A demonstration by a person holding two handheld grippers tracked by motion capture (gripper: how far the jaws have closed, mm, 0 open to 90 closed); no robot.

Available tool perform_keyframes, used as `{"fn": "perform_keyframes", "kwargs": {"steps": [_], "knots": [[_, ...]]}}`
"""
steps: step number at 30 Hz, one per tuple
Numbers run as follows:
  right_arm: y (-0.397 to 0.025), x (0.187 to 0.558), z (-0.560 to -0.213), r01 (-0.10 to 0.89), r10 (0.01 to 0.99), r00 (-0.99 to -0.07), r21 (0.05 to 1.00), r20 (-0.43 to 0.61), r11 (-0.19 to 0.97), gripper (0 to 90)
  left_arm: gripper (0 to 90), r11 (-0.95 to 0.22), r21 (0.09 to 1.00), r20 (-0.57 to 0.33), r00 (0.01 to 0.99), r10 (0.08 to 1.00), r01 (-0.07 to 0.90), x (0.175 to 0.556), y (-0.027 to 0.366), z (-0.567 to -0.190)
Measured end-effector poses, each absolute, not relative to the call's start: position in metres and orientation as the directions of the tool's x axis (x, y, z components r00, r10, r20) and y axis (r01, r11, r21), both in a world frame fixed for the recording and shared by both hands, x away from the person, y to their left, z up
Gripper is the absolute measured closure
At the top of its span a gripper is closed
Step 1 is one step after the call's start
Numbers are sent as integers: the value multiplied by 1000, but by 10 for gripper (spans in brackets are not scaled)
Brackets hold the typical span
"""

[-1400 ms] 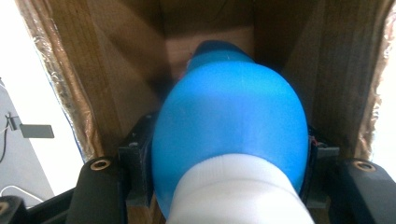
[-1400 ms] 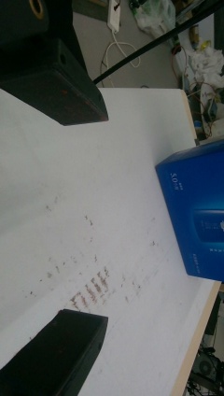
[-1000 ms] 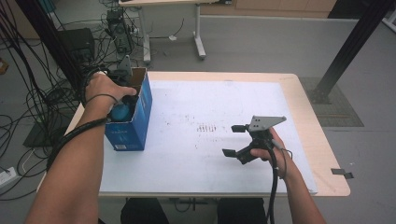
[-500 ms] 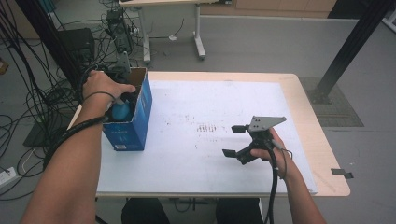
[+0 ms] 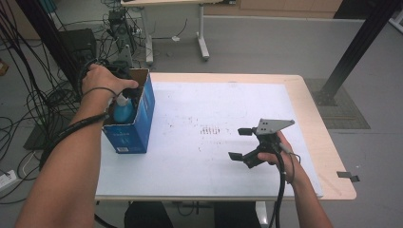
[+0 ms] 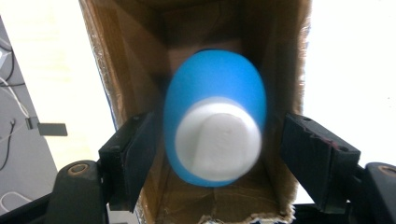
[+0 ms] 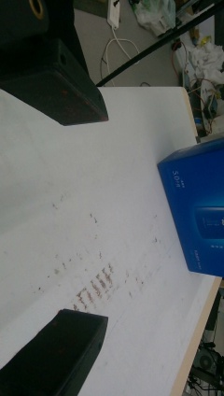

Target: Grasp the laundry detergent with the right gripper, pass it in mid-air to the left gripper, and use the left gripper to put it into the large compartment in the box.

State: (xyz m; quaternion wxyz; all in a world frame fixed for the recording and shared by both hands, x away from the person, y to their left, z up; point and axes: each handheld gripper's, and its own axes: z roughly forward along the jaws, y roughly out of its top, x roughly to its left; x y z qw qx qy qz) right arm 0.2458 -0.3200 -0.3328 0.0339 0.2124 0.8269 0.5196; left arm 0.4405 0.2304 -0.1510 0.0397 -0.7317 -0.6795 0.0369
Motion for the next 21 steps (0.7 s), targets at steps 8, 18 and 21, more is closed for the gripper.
{"fn": "perform_keyframes", "kwargs": {"steps": [8, 18, 21], "knots": [[-318, 246, -333, 318, 384, -908, 872, 168, 371, 38, 202, -92, -64, -5, 92, 996, 994, 435, 231, -134], [-317, 247, -331, 319, 383, -908, 870, 167, 376, 39, 111, -113, -33, -49, 112, 993, 993, 431, 235, -122], [-316, 247, -332, 320, 383, -908, 869, 169, 376, 39, 94, -120, -22, -51, 119, 992, 993, 429, 232, -118]]}}
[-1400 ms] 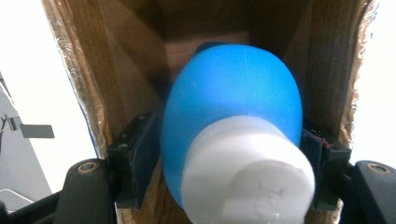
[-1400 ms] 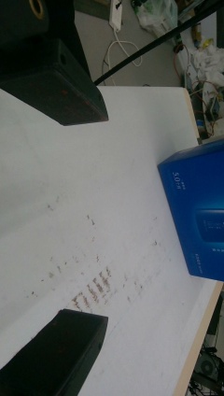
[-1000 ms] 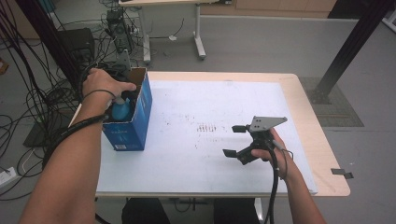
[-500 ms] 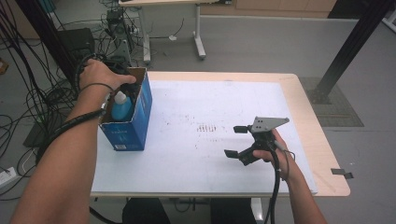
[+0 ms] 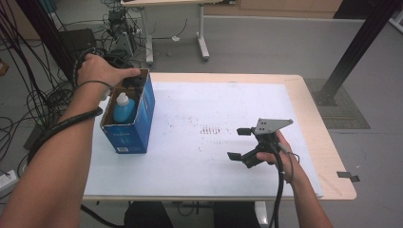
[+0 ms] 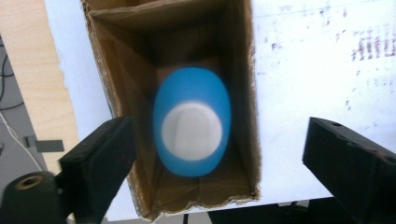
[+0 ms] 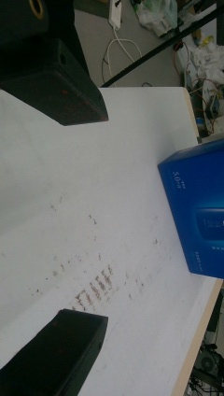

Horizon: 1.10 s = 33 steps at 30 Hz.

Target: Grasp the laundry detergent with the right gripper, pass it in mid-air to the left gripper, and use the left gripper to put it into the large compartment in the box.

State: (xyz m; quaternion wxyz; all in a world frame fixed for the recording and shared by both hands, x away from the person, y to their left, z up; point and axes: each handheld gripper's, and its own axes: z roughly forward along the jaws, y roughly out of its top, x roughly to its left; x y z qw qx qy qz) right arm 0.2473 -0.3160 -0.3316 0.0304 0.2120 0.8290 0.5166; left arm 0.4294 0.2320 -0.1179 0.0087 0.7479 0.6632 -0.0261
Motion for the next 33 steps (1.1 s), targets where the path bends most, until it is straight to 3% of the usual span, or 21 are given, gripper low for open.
{"fn": "perform_keyframes", "kwargs": {"steps": [19, 33], "knots": [[-315, 249, -327, 329, 393, -904, 859, 168, 391, 38, 75, -247, 19, -96, 247, 964, 969, 423, 199, -90], [-317, 248, -320, 382, 444, -878, 821, 179, 425, 38, 48, -376, 57, -89, 380, 921, 925, 407, 152, -86]]}}
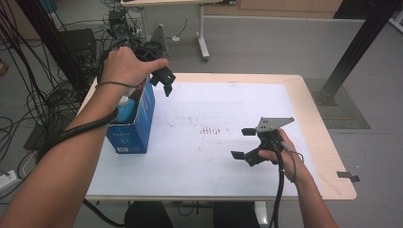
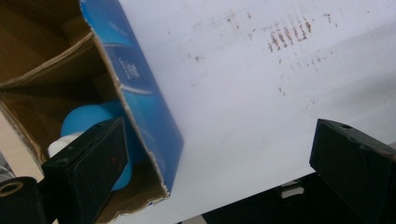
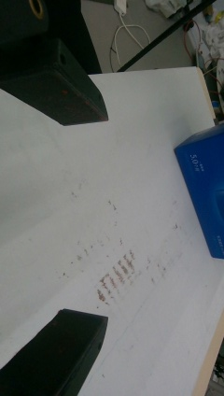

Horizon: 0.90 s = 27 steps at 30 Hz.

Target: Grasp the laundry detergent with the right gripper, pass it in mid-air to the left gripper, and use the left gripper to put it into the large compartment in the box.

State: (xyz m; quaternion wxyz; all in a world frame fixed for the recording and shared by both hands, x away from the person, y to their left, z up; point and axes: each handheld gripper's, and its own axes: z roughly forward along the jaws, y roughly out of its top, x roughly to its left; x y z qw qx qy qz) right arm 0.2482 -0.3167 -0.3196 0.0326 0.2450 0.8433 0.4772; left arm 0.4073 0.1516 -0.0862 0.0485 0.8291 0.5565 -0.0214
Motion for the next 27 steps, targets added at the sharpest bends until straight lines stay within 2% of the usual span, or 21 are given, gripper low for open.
{"fn": "perform_keyframes", "kwargs": {"steps": [11, 27], "knots": [[-316, 249, -312, 439, 504, -844, 774, 183, 456, 39, 48, -471, 53, -102, 474, 874, 880, 392, 118, -100], [-315, 253, -303, 530, 592, -785, 692, 183, 490, 38, 48, -579, -17, -127, 573, 810, 815, 371, 86, -143]]}}
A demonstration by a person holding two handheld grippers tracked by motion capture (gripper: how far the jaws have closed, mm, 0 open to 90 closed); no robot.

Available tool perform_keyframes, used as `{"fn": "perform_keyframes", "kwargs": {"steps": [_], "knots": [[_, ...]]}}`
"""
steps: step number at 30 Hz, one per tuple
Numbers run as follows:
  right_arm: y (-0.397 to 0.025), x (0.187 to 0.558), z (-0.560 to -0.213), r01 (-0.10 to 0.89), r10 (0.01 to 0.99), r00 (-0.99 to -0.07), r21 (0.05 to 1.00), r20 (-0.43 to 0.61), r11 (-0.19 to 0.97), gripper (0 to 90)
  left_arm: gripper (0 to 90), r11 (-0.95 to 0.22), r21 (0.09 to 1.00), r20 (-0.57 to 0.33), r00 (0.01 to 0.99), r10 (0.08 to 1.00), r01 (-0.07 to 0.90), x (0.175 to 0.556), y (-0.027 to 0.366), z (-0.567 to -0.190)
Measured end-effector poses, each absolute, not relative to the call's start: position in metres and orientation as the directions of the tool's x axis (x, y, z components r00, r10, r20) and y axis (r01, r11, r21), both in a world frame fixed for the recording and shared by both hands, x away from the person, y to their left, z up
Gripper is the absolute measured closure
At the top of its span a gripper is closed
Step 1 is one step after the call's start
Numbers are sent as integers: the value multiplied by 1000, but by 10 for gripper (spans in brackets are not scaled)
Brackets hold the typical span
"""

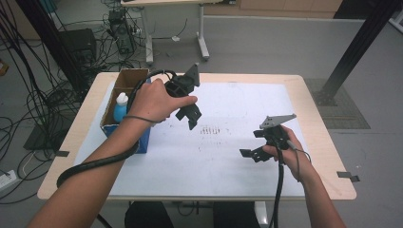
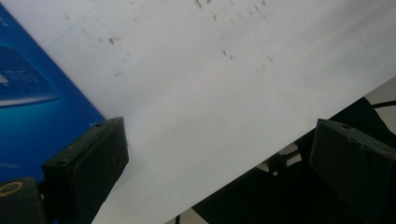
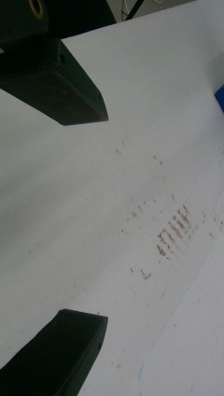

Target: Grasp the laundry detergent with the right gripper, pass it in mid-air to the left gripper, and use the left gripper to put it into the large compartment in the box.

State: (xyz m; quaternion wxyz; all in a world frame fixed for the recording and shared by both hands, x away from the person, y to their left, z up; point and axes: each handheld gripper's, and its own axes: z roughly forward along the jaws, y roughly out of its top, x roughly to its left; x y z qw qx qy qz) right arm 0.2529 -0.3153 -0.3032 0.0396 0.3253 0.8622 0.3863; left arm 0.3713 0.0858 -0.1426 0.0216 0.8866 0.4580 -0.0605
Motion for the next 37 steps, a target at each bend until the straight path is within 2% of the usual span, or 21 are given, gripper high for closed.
{"fn": "perform_keyframes", "kwargs": {"steps": [16, 37], "knots": [[-308, 257, -289, 569, 634, -760, 617, 142, 543, 37, 48, -601, -58, -153, 587, 795, 797, 359, 81, -178], [-301, 259, -284, 571, 633, -762, 602, 135, 558, 38, 49, -616, -71, -157, 601, 784, 785, 351, 77, -187]]}}
